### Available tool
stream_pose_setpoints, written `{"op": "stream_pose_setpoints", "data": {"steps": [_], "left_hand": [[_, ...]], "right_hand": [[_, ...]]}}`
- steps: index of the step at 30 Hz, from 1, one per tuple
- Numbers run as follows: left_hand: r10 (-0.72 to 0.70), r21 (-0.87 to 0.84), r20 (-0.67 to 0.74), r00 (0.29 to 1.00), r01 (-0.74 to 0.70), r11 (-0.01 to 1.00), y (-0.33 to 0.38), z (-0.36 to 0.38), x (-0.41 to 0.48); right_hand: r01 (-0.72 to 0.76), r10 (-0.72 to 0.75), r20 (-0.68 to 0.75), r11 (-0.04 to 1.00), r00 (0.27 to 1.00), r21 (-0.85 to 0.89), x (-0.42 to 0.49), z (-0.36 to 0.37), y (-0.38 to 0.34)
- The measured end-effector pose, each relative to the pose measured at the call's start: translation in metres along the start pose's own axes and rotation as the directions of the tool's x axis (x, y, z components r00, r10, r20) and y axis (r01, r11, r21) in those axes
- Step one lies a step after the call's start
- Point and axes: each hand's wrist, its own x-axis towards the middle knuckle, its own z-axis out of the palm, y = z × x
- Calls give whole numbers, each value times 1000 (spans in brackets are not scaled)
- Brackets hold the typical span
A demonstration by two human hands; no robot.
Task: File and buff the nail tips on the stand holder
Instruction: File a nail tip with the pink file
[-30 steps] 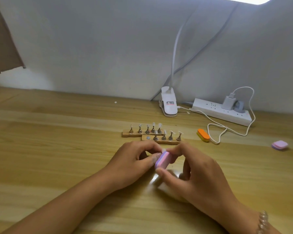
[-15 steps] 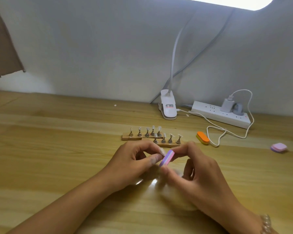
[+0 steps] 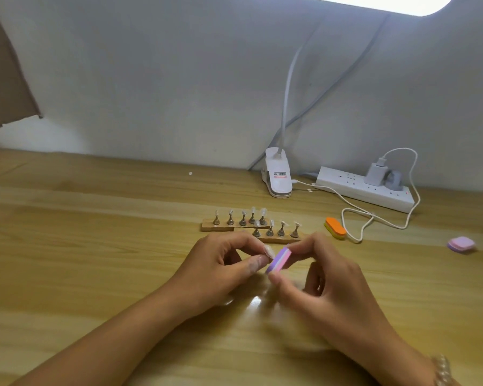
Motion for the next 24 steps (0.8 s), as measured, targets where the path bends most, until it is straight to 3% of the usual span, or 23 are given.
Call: {"op": "stream_pose_setpoints", "data": {"steps": [2,5,9,13,15,18,22,24], "left_hand": [[-2,-7,-11,1000,2,1000,0,0,0],[2,2,-12,1000,-2,1000,0,0,0],[-6,-23,-22,1000,6,1000,-1,-1,0],[4,-15,-22,1000,-4,1000,-1,0,0],[2,-26,-28,1000,-3,1000,-2,0,0],[1,-24,-35,999,-2,1000,-2,-1,0],[10,-25,-41,999,-11,1000,0,-1,-1],[21,-28,-40,999,-23,999,0,-1,-2]], "right_hand": [[-3,3,12,1000,1000,7,-1,1,-1],[-76,78,-83,997,993,25,3,-2,4],[39,-41,28,998,999,45,-3,1,-4],[-174,209,-172,964,963,199,5,-10,10],[-133,153,-149,982,977,131,4,-6,9],[28,-28,6,1000,1000,-2,-4,3,-1],[-59,61,-63,998,996,26,1,-1,4],[-13,13,-42,1000,999,3,0,-1,2]]}}
